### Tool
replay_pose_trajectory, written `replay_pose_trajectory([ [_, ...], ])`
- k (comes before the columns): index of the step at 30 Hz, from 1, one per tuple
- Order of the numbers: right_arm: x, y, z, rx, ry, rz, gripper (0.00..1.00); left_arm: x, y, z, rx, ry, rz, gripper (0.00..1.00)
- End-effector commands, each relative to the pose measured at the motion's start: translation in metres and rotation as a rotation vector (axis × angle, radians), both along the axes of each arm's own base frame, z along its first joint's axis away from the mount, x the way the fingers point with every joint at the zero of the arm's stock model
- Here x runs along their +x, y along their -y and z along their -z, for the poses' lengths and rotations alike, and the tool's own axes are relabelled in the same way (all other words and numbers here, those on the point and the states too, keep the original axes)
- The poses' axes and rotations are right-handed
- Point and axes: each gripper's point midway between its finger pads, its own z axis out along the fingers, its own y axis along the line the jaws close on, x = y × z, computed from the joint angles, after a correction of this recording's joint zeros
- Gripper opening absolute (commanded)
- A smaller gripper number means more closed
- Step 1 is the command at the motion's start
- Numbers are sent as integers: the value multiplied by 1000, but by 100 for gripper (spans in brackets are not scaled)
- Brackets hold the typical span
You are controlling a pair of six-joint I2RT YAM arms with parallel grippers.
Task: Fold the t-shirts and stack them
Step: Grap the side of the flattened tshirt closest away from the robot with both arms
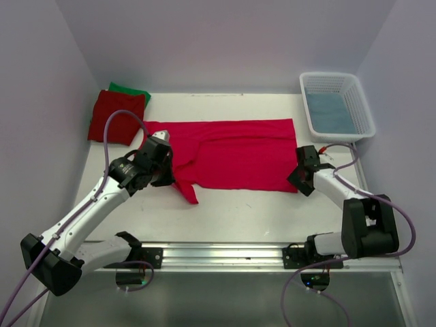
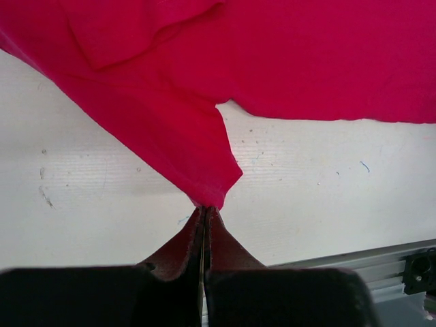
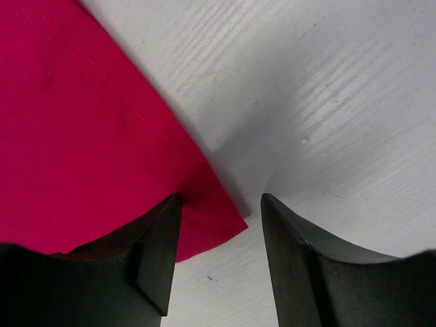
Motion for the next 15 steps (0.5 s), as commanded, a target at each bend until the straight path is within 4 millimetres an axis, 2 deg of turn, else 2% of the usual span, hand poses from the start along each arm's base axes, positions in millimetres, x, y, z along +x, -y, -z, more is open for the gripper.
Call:
replay_pose_trajectory([
  [1, 8, -7, -1, 70, 58, 43, 54, 1, -1, -3, -2, 15, -12, 0],
  [6, -5, -14, 4, 133, 43, 64, 52, 2, 0, -3, 0, 9, -12, 0],
  [10, -19, -22, -3, 191, 43, 66, 49, 3, 1, -7, -7, 16, -14, 0],
  [11, -21, -22, -11, 198, 71, 69, 49, 4, 2, -8, -9, 20, -14, 0],
  [12, -29, -21, -10, 196, 60, 73, 49, 5, 2, -9, -11, 21, -15, 0],
  [15, -35, -17, -18, 182, 94, 79, 48, 5, 5, -6, -16, 13, -9, 0],
])
